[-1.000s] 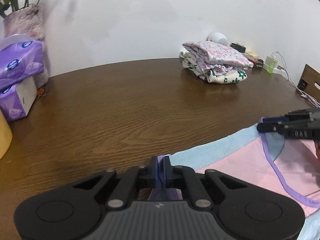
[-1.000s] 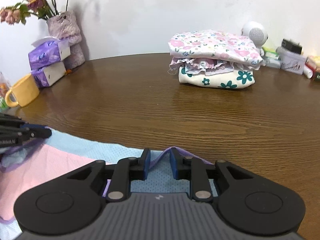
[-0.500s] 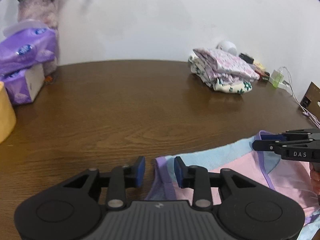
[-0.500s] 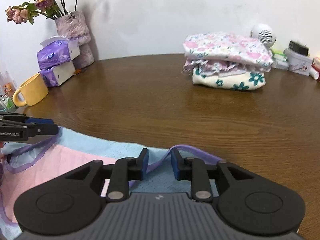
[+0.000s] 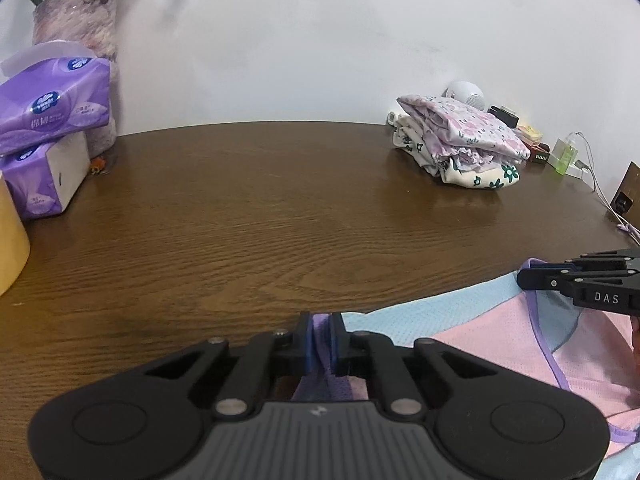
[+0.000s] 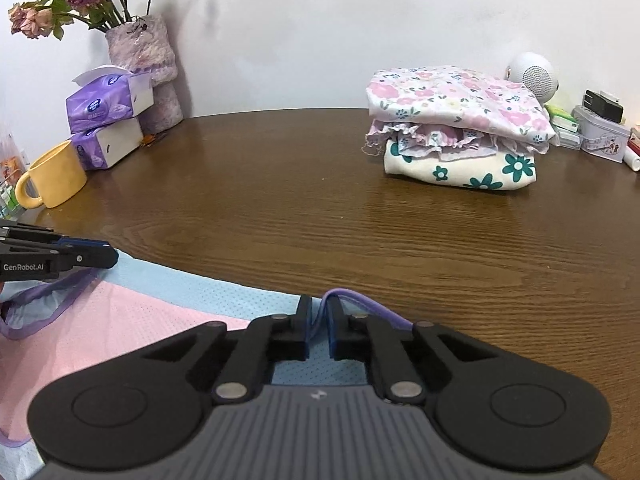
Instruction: Fold clothes
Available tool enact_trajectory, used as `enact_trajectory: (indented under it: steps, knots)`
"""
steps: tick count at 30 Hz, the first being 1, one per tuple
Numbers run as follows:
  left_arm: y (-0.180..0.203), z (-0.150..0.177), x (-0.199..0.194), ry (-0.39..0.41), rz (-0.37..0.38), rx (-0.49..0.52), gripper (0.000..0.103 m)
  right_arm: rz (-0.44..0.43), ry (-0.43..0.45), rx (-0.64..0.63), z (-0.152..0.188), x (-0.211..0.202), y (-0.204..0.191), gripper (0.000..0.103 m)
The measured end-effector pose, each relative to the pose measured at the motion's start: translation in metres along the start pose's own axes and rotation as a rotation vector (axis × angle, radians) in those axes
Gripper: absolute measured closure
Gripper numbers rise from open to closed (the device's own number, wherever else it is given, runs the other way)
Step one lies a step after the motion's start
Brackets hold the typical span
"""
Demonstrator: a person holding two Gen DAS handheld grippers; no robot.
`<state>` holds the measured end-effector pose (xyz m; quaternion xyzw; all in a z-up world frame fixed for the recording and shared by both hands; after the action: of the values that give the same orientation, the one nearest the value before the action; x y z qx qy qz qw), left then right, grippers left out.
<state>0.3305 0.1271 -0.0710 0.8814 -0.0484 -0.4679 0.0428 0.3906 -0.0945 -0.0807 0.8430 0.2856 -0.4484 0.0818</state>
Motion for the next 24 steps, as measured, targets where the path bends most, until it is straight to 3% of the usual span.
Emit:
enact_trajectory:
  steps: [3,6,7,8,9,19,24]
  knots:
    - [-0.003,-0.001,-0.009,0.016,0.007,-0.025,0.086,-0.019,0.005,0.017,0.000,-0.003,0.001,0.092]
    - [-0.003,-0.002,-0.028,0.058,-0.017,-0.019,0.064,-0.040,0.041,0.011,-0.001,-0.022,-0.005,0.086]
    - [-0.001,0.000,-0.035,0.062,-0.015,-0.012,0.056,-0.042,0.058,0.002,-0.001,-0.031,-0.008,0.078]
    - [0.002,0.002,-0.041,0.064,-0.010,-0.005,0.055,-0.049,0.066,-0.005,0.001,-0.038,-0.011,0.069]
    - [0.006,0.007,-0.046,0.057,0.008,-0.001,0.055,-0.061,0.065,-0.011,0.004,-0.044,-0.015,0.066]
    - [0.072,0.087,-0.091,-0.010,0.164,0.108,0.057,-0.122,-0.047,-0.089,0.085,-0.102,-0.050,0.066]
    - [0.094,0.109,-0.087,-0.057,0.181,0.113,0.057,-0.118,-0.083,-0.121,0.126,-0.130,-0.062,0.066]
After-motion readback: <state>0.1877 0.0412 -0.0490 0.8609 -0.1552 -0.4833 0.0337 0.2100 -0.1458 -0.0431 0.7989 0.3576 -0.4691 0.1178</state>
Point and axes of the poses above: each gripper's, at about its wrist camera, not at the fingertips, and x roughly the way its jaws point, y to its right, z to its underside, the point moved 9 cm from there along x, roughly the way its jaws point, and after that the axes turned 13 degrees about -y, right-handed, at the moved point
